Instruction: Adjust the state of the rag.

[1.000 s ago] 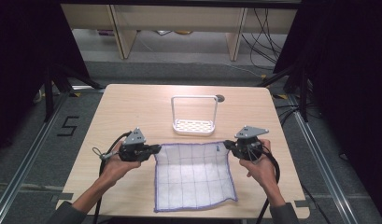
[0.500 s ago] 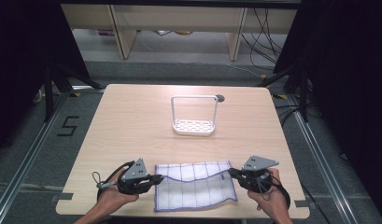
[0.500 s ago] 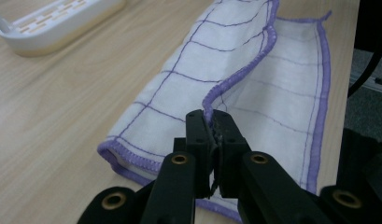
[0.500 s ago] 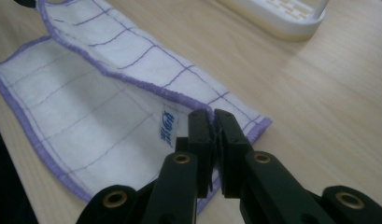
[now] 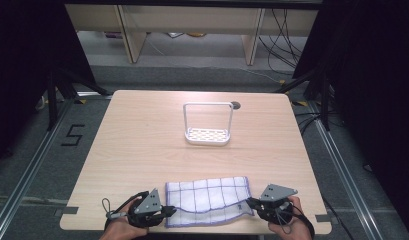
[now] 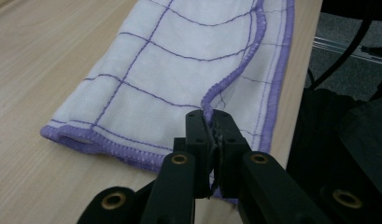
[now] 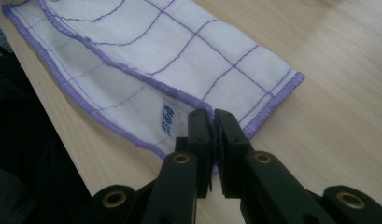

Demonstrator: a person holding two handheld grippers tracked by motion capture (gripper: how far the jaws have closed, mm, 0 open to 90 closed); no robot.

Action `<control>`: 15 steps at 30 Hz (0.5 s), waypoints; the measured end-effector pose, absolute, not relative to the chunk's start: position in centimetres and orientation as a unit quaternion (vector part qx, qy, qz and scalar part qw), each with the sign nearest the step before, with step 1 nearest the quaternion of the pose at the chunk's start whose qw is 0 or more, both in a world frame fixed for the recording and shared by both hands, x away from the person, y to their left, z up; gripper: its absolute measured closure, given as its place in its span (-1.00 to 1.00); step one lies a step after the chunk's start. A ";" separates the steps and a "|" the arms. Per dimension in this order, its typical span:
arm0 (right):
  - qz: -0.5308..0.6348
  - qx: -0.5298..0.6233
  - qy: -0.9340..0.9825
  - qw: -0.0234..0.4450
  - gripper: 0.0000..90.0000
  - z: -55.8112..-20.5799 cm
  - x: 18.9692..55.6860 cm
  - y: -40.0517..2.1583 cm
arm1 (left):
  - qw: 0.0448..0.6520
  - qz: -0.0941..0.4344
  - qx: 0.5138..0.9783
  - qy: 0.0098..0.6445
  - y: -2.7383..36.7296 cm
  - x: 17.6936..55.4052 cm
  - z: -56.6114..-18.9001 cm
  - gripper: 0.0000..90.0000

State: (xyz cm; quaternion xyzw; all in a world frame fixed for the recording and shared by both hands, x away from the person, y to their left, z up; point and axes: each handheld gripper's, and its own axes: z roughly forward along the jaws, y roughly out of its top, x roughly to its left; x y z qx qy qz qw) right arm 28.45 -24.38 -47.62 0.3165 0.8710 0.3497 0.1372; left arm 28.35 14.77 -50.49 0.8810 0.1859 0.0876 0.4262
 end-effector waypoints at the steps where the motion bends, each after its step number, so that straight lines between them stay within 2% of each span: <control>1: 0.350 0.316 0.871 0.137 0.91 -47.6 28.4 -24.4 | 0.426 0.088 0.881 0.186 14.8 28.3 -50.5 0.91; 5: 0.345 0.327 0.870 0.127 0.90 -47.7 27.7 -24.4 | 0.428 0.070 0.883 0.179 14.7 27.6 -50.7 0.89; 8: 0.336 0.317 0.877 0.134 0.87 -48.2 27.4 -24.4 | 0.409 0.062 0.893 0.179 14.5 27.3 -51.5 0.87; 12: 0.332 0.321 0.877 0.137 0.82 -48.1 26.5 -24.4 | 0.413 0.061 0.891 0.181 14.6 27.2 -51.3 0.82; 13: 0.336 0.322 0.874 0.140 0.81 -48.1 26.3 -24.4 | 0.415 0.064 0.890 0.178 14.8 27.2 -51.2 0.77; 14: 0.339 0.321 0.873 0.142 0.80 -47.9 26.2 -24.6 | 0.421 0.054 0.886 0.189 14.9 27.2 -51.2 0.63; 15: 0.344 0.322 0.870 0.146 0.69 -47.8 26.0 -24.7 | 0.427 0.054 0.881 0.196 15.3 27.3 -50.9 0.45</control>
